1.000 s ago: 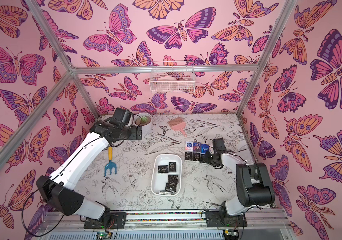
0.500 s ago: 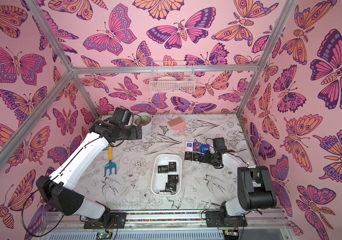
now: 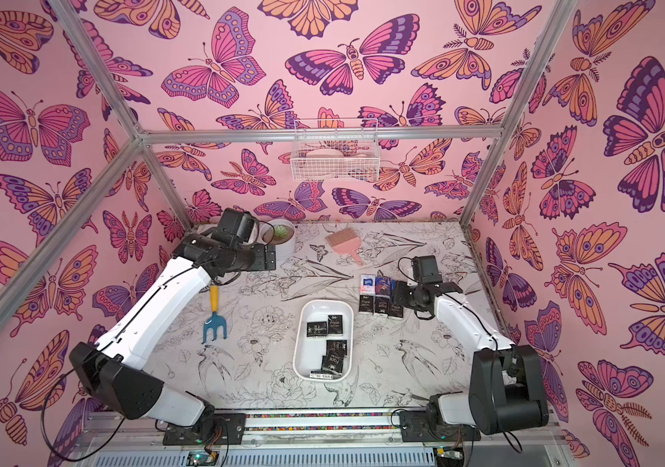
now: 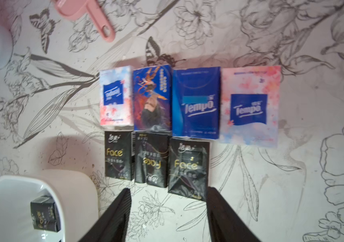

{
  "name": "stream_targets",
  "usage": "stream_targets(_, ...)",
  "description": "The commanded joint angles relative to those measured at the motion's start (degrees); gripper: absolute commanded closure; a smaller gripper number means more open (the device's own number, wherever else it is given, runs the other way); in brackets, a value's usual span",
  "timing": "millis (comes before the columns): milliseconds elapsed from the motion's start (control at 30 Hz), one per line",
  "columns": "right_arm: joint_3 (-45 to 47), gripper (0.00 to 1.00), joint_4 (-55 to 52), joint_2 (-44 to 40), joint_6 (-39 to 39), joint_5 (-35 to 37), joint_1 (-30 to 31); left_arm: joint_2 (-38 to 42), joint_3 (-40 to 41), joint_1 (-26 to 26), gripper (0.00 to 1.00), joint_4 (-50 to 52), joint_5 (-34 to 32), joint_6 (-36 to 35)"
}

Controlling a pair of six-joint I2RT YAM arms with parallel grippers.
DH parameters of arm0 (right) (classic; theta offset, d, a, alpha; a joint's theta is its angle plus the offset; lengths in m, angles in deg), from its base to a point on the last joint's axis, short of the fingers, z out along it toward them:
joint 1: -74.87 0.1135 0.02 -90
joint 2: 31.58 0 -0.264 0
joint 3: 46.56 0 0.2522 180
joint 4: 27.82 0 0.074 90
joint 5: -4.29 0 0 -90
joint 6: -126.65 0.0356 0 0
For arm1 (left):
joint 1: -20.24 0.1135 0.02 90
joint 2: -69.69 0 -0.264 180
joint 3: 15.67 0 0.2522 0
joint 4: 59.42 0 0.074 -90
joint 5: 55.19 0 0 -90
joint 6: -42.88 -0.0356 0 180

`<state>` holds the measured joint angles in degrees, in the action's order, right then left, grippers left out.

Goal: Take the pocket tissues out of the storage box
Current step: Place the pocket tissues at the center of the board, then pick up the pocket tissues from the storage box.

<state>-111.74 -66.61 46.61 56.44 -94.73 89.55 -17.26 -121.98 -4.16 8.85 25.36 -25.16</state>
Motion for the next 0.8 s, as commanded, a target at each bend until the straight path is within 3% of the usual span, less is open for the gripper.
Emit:
stream_targets(0,-3.2,0.39,-1.8,-1.1,-2.8,0.1,8.2,-0.9,-0.8,-0.2,0.0,1.1,-0.7,0.4)
stream_targets(200,-10.2,0.39,-0.4,6.3,-2.6,4.5,27.5,-1.4,-0.4,-0.3,0.0,1.1,-0.5,0.9)
stream_targets(300,-13.7,0.37,0.6,11.3,-4.9,6.1,33.9,-1.0,0.0,-0.4,0.0,1.1,-0.6,0.9)
stream_targets(467,-16.7,0.33,0.4,19.9,-16.8,7.8,39.1,0.2,0.5,-0.3,0.0,1.3,-1.3,0.2)
stream_targets(767,-13.5,0.28,5.0,22.6,-33.0,7.8,41.1,1.3,1.1,0.8,0.0,1.6,-1.4,-0.3)
